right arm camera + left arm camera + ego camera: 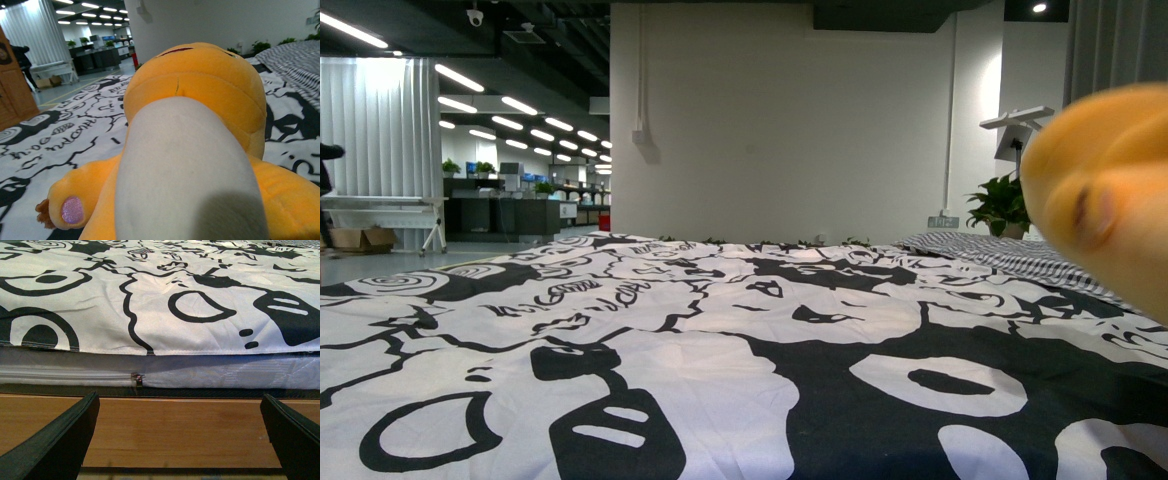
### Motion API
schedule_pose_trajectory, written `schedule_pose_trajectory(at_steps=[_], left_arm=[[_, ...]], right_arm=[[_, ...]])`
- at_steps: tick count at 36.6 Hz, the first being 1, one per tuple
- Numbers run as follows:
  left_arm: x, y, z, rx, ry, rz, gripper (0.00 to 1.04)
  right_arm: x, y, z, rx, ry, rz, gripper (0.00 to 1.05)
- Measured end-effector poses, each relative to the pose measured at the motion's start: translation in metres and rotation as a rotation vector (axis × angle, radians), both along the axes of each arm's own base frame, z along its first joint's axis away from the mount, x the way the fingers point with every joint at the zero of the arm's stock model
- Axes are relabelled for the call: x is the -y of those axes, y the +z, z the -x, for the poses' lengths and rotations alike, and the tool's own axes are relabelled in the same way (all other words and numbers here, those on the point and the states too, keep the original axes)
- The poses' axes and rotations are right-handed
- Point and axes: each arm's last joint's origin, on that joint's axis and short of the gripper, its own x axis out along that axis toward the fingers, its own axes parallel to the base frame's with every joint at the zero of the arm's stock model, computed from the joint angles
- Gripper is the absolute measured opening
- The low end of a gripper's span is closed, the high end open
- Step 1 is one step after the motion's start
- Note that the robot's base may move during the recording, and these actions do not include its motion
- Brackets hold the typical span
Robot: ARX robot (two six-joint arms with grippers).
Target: Put away toys
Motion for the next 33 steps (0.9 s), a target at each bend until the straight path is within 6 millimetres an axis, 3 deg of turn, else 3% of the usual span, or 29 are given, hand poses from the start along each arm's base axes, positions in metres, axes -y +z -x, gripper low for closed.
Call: schedule_pose_trajectory(at_steps=[11, 21, 33], left_arm=[[0.0, 0.0, 0.0, 0.0, 0.0, 0.0, 0.99], [0.0, 0.0, 0.0, 0.0, 0.0, 0.0, 0.99], [0.0, 0.0, 0.0, 0.0, 0.0, 0.0, 0.99]], right_arm=[[-0.025, -0.03, 0.056, -0.024, 0.082, -0.075, 0.1], [-0.053, -0.066, 0.105, 0.064, 0.028, -0.054, 0.1], [-0.069, -0.098, 0.118, 0.093, 0.089, 0.03, 0.1]])
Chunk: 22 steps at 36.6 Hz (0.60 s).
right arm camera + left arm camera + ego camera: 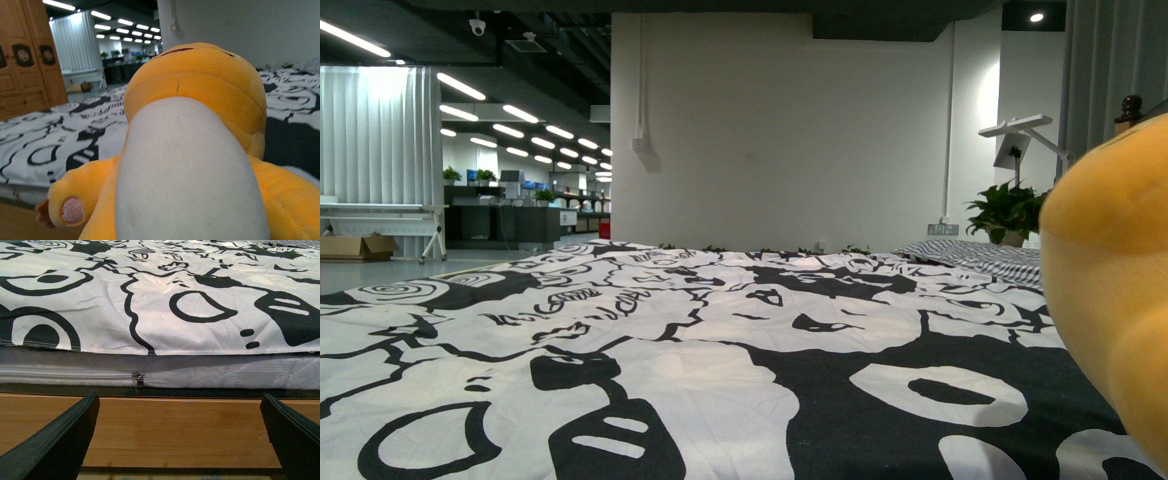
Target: Put away toys
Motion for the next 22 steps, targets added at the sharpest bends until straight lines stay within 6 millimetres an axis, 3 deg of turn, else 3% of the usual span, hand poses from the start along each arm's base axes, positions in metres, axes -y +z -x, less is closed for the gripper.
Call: schedule_pose_trajectory(at_steps=[5, 22], left_arm=[[0.0, 0.0, 0.0, 0.0, 0.0, 0.0, 0.99], [0.0, 0.0, 0.0, 0.0, 0.0, 0.0, 0.99]], right_arm=[[-0.001, -0.016, -0.001, -0.061, 0.012, 0.031, 0.1], [-0.001, -0.016, 0.0, -0.057, 0.01, 0.028, 0.1]])
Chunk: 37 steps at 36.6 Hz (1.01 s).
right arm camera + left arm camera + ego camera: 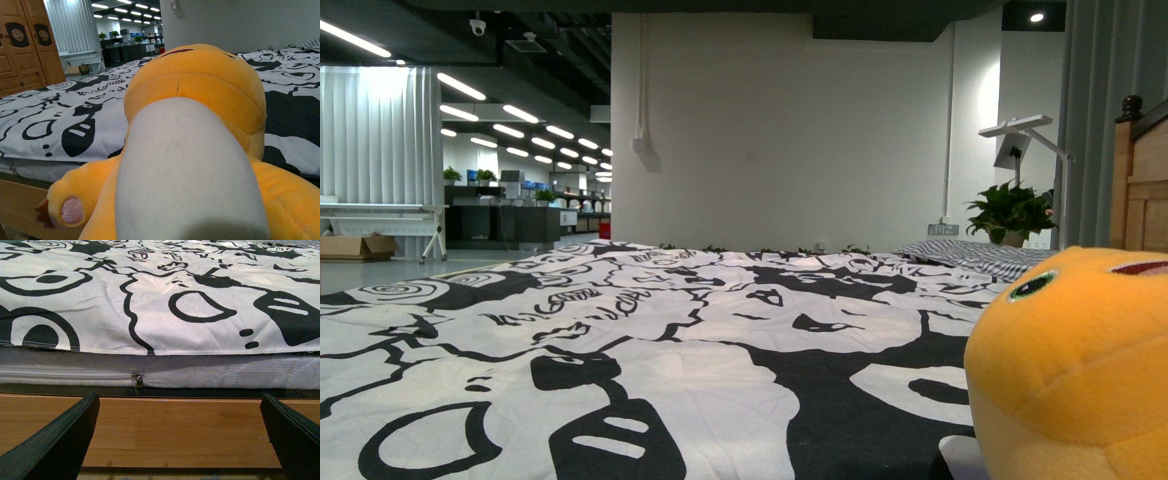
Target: Put away toys
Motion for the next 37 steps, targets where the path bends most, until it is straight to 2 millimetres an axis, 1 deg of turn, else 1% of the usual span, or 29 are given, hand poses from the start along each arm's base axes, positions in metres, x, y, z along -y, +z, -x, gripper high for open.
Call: schedule_pose_trajectory(at_steps=[37], left_arm=[[-0.0002, -0.0001, -0.0001, -0.002, 0.003, 0.0, 0.99]], right_arm=[[-0.0002, 0.0001, 0.0002, 0.001, 0.002, 0.0, 0.1]])
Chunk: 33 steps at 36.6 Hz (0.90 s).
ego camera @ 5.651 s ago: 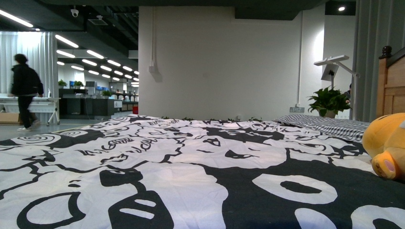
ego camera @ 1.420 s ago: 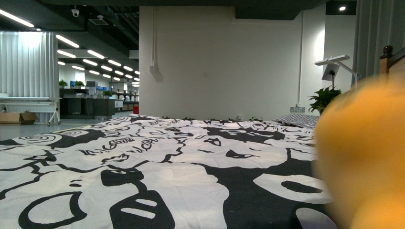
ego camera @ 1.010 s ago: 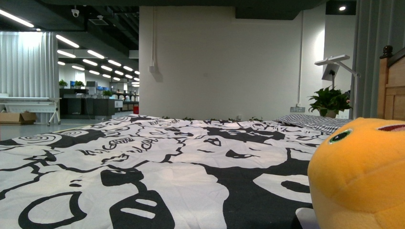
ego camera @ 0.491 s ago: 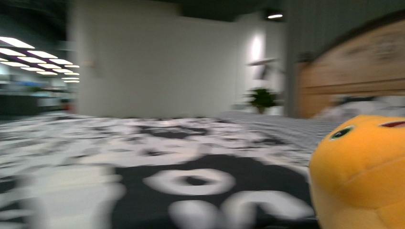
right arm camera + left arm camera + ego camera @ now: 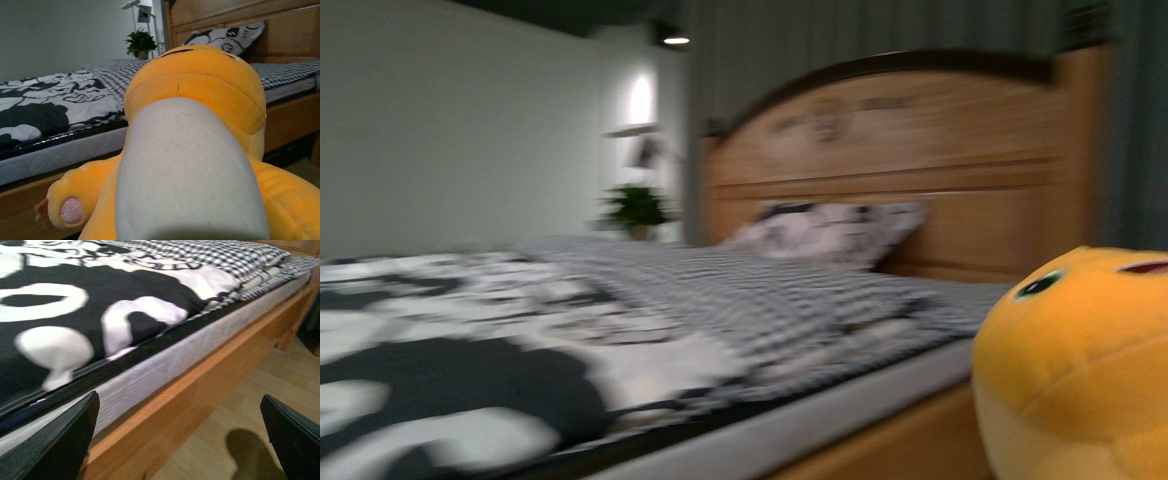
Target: Put away toys
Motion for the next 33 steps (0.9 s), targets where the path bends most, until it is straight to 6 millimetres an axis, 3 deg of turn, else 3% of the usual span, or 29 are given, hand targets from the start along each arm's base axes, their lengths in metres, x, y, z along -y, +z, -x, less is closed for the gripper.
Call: schedule_pose_trajectory(at_steps=[33], left_arm=[[0.0, 0.0001, 0.0001, 0.002, -0.001, 0.0, 0.99]], right_arm=[[0.0001, 0.0, 0.0, 0.0, -0.004, -0.001, 0.1]])
